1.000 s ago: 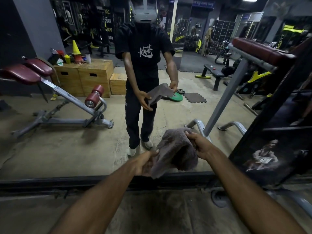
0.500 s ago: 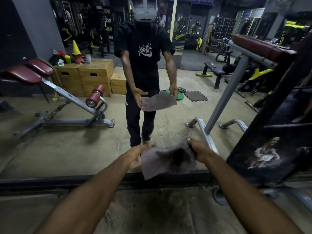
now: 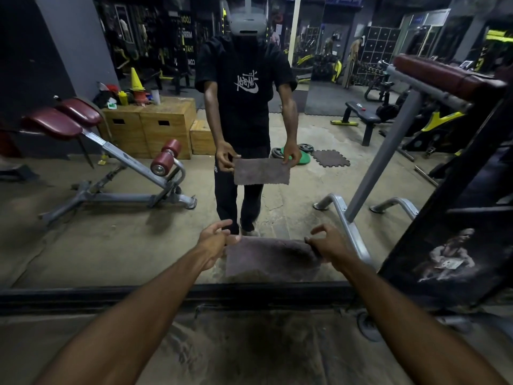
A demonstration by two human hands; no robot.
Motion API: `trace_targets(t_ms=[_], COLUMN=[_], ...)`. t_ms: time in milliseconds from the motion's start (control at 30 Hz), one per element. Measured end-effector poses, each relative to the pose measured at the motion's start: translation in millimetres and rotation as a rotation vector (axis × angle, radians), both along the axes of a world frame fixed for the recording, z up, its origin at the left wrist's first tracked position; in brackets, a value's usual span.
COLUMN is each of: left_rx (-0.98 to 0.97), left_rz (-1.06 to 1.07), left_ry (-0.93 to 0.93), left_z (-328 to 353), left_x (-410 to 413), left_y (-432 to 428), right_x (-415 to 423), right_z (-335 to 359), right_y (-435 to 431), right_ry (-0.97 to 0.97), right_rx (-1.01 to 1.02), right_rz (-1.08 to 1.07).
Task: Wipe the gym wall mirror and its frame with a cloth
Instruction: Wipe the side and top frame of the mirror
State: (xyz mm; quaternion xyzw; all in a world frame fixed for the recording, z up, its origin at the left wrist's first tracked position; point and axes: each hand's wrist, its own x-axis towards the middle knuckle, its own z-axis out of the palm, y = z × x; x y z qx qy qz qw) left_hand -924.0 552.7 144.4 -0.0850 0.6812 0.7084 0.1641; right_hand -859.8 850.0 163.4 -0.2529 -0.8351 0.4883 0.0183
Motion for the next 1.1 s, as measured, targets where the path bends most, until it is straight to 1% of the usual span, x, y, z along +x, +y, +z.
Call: trace_targets(t_ms=[100, 167, 200, 267, 333, 367, 400, 433, 467, 533, 567, 600, 633, 667, 733, 767, 800, 867, 967, 1033, 1067, 1100], left_rx=[-0.221, -0.394, -0.489, -0.653, -0.755, -0.762, -0.721, -0.625, -0.495, -0.210, -0.116, -0.060, -0.059, -0.115, -0.296, -0.341, -0.338, -0.228, 0.031, 0.176, 0.219, 0.219], left_rz=[-0.185, -0.280, -0.309, -0.340, -0.374, -0.394, -0.394, -0.357, -0.300, -0.243, -0.258, -0.259, -0.236, -0.190, -0.095, -0.080, -0.095, -0.169, -0.280, -0.305, -0.318, -0.327], left_ry=[0.133, 0.224, 0.292, 0.423, 0.440, 0.416, 0.366, 0.294, 0.209, 0.026, -0.056, -0.114, -0.143, -0.135, -0.061, -0.037, -0.041, -0.079, -0.186, -0.255, -0.270, -0.268], left_z=[4.5, 9.8, 11.6, 12.1, 13.1, 16.0, 21.4, 27.4, 33.6, 41.4, 43.5, 44.9, 44.2, 41.5, 36.6, 34.1, 32.1, 31.9, 42.5, 41.7, 42.0, 42.2], left_x=[-1.0, -1.6, -2.7, -8.2, -12.3, -12.5, -12.6, -11.4, -8.9, -3.4, -1.3, 0.9, 1.0, -0.2, -2.1, -2.8, -3.0, -0.5, 4.2, 1.2, -0.2, -0.7], left_y=[-5.2, -7.8, -9.2, -11.6, -14.3, -15.8, -18.0, -21.1, -24.4, -26.6, -26.2, -23.7, -17.9, -11.0, 3.9, 10.5, 16.8, 27.9, 34.9, 33.0, 31.9, 31.7], right_x=[3.0, 5.5, 5.1, 3.5, 0.9, 0.2, 0.3, 1.7, 4.3, 9.7, 9.4, 7.2, 1.3, -5.4, -16.6, -19.7, -21.8, -20.1, -18.6, -18.7, -19.2, -19.6], right_z=[0.9, 5.0, 7.0, 9.5, 9.5, 9.8, 12.4, 15.8, 19.9, 29.1, 31.9, 32.3, 29.9, 26.0, 18.6, 17.7, 18.0, 25.4, 30.5, 23.9, 19.8, 16.0], right_y=[1.3, 2.6, 2.4, 2.6, 2.3, 2.8, 4.9, 6.9, 8.9, 8.0, 4.5, -1.8, -8.0, -14.3, -27.7, -35.6, -42.5, -57.3, -70.2, -67.9, -65.9, -64.0], right_ry=[0.014, 0.010, 0.005, -0.002, 0.039, 0.057, 0.058, 0.040, 0.018, -0.025, -0.046, -0.066, -0.076, -0.068, 0.034, 0.087, 0.111, 0.111, 0.051, 0.078, 0.105, 0.129], right_rx=[-0.322, -0.456, -0.463, -0.348, -0.178, -0.106, -0.078, -0.111, -0.197, -0.453, -0.536, -0.559, -0.492, -0.357, -0.103, -0.052, -0.033, -0.076, -0.259, -0.322, -0.334, -0.335], right_rz=[0.051, 0.107, 0.151, 0.238, 0.305, 0.331, 0.352, 0.379, 0.410, 0.430, 0.393, 0.315, 0.227, 0.132, 0.014, 0.017, 0.062, 0.232, 0.441, 0.499, 0.510, 0.513])
